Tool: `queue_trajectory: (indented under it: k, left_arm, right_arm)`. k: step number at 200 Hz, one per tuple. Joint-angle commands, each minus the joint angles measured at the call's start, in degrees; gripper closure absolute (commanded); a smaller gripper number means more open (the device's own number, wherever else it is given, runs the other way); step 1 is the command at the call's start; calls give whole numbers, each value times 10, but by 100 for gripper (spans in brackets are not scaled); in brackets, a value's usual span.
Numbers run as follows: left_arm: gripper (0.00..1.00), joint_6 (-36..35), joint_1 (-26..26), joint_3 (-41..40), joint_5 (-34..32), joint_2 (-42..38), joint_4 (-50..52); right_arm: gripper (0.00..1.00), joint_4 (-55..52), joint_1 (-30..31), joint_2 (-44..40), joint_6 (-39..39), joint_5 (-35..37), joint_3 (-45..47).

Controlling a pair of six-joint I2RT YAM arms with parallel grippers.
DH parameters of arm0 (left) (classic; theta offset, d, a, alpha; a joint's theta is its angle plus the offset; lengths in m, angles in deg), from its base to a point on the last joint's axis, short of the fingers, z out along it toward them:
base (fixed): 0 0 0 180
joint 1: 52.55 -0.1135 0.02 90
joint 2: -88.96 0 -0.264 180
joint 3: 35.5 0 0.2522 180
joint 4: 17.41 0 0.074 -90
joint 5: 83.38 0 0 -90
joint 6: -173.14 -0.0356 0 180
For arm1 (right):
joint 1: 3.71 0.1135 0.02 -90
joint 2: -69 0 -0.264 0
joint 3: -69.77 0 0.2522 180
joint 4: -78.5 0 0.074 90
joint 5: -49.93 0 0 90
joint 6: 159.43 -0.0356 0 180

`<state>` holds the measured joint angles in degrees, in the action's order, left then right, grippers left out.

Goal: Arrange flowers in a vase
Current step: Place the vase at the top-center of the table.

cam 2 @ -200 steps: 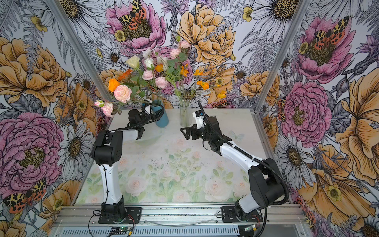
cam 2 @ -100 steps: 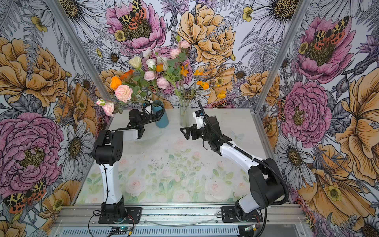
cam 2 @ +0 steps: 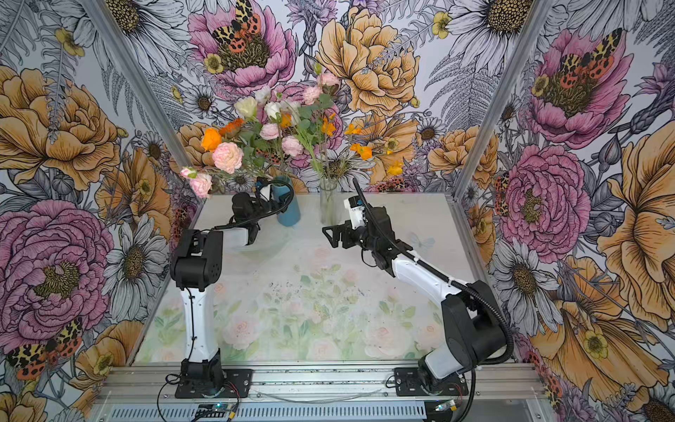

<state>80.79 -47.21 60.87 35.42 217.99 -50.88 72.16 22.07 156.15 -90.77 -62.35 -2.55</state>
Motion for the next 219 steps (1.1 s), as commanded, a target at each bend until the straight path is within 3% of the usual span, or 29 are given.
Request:
queue_trajectory:
  k: [1, 88, 155, 198, 219]
  left_arm:
    - [54, -6, -4, 28, -12, -2, -85]
    - [46, -7, -5, 32, -17, 1, -85]
    - [17, -3, -4, -4, -42, -9, -132]
    - [12, 0, -5, -3, -39, -7, -130]
    - [1, 1, -6, 0, -37, -5, -130]
  right_arm:
    - [1, 19, -5, 1, 8, 11, -1]
    - [1, 26, -7, -9, 7, 11, 13]
    - [0, 34, -9, -7, 3, 5, 15]
    - [1, 36, -11, -5, 3, 2, 15]
    - [1, 37, -10, -5, 2, 3, 16]
